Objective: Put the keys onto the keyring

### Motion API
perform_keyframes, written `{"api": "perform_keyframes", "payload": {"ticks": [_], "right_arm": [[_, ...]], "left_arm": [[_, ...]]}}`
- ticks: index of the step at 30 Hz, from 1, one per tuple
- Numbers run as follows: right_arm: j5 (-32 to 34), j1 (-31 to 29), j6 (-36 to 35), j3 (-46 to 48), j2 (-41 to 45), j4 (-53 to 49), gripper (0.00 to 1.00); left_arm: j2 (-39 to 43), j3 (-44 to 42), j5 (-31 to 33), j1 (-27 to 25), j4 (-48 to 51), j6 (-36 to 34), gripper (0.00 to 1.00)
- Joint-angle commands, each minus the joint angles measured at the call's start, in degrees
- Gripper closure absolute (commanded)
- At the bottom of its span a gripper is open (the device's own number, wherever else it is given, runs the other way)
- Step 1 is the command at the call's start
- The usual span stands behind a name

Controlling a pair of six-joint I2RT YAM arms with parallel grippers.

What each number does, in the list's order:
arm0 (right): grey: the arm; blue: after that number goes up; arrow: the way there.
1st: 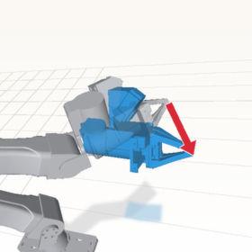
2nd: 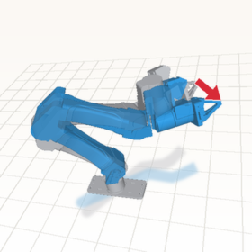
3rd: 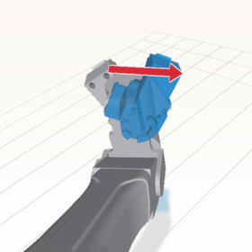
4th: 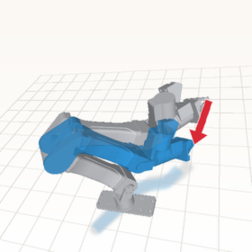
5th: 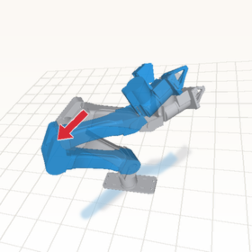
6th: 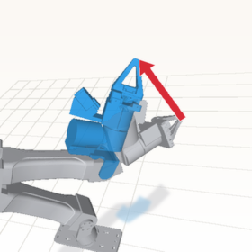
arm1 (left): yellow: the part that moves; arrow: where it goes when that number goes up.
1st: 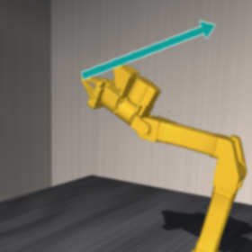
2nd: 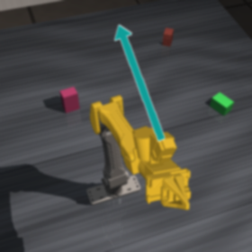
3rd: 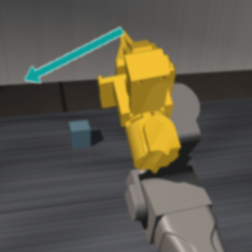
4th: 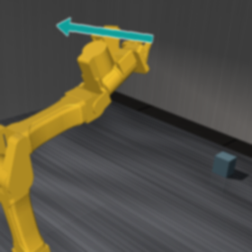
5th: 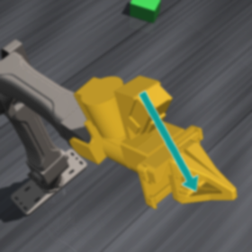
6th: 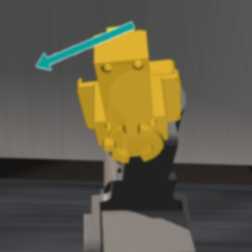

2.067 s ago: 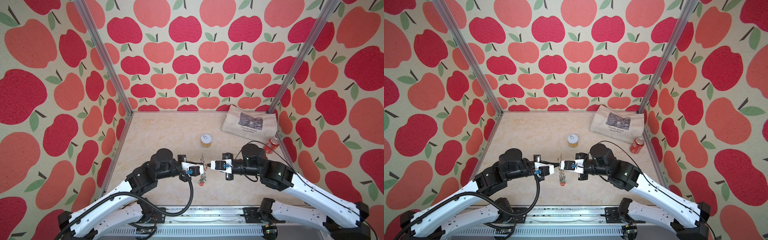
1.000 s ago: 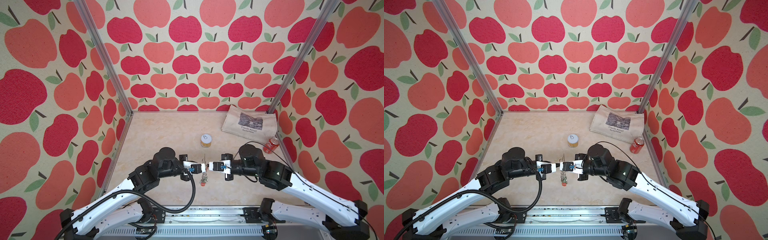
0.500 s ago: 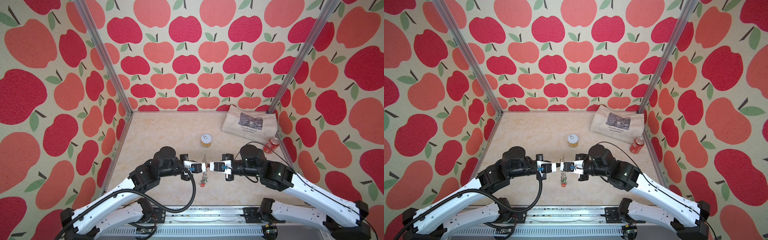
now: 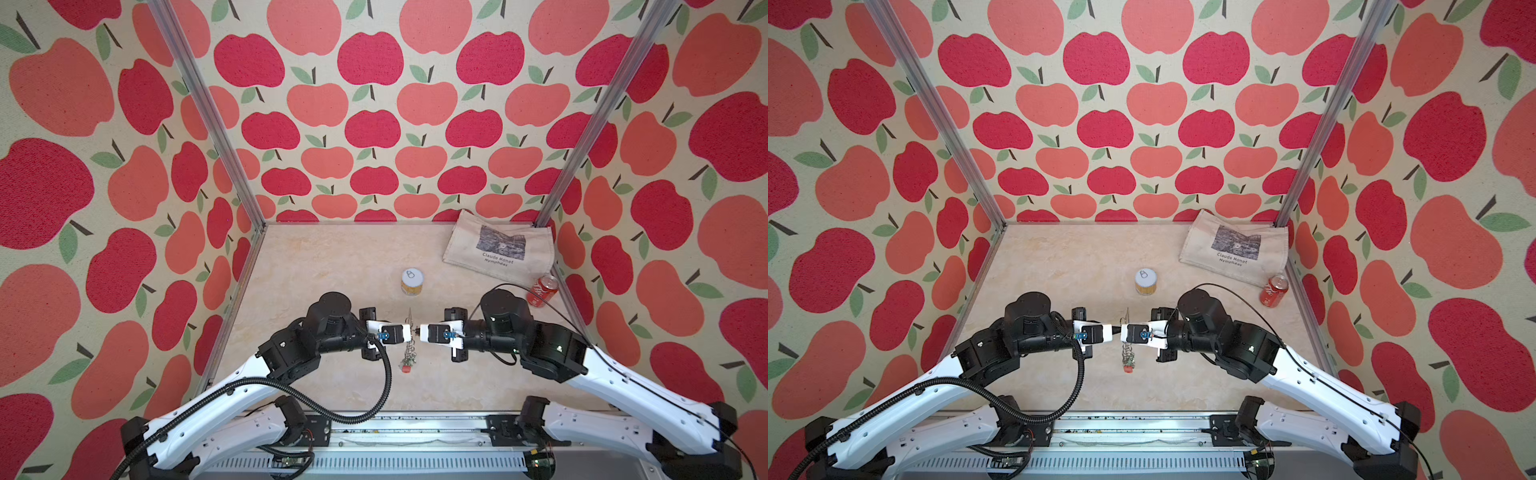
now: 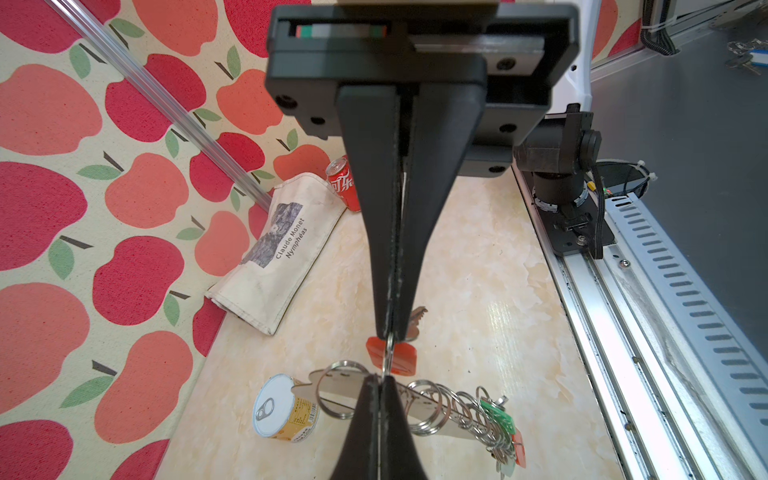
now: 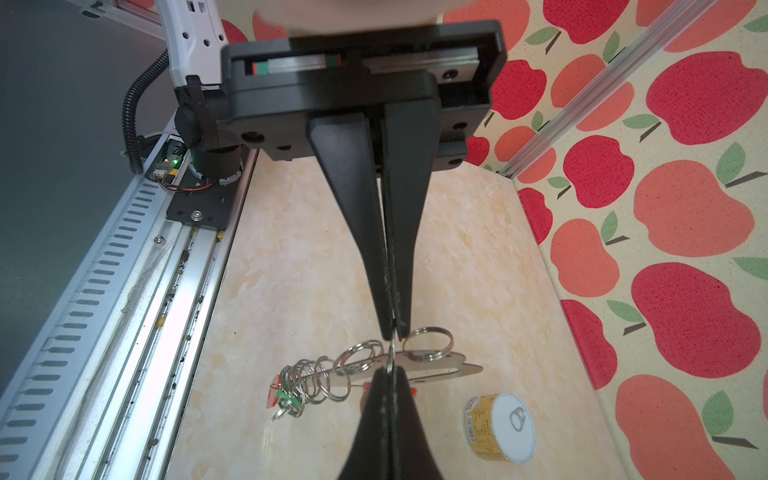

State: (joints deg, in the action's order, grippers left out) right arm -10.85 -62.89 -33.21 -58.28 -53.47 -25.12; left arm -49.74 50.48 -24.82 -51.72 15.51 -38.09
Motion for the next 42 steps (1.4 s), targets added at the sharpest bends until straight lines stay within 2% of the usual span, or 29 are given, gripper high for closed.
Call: {"api": "perform_keyframes", "payload": {"ticks": [1,23,42], "right_arm": [[-4.0,-0.9,0.3,-0.3,1.0,0.4,1.0],[-6.2,-1.9,-1.3,-0.7,-0.1,-2.6,1.0],[-3.3,-3.2,-3.0,-0.2,0.6,-3.6,1.0]], "left_arm": [[-0.1,2.9,-1.0,1.1,-0.5,2.0,1.0],[-0.9,5.1,-6.0,5.3,0.3,6.9,1.0],[-2.2,6.4,-9.7,8.6,0.9,9.7,1.0]]}}
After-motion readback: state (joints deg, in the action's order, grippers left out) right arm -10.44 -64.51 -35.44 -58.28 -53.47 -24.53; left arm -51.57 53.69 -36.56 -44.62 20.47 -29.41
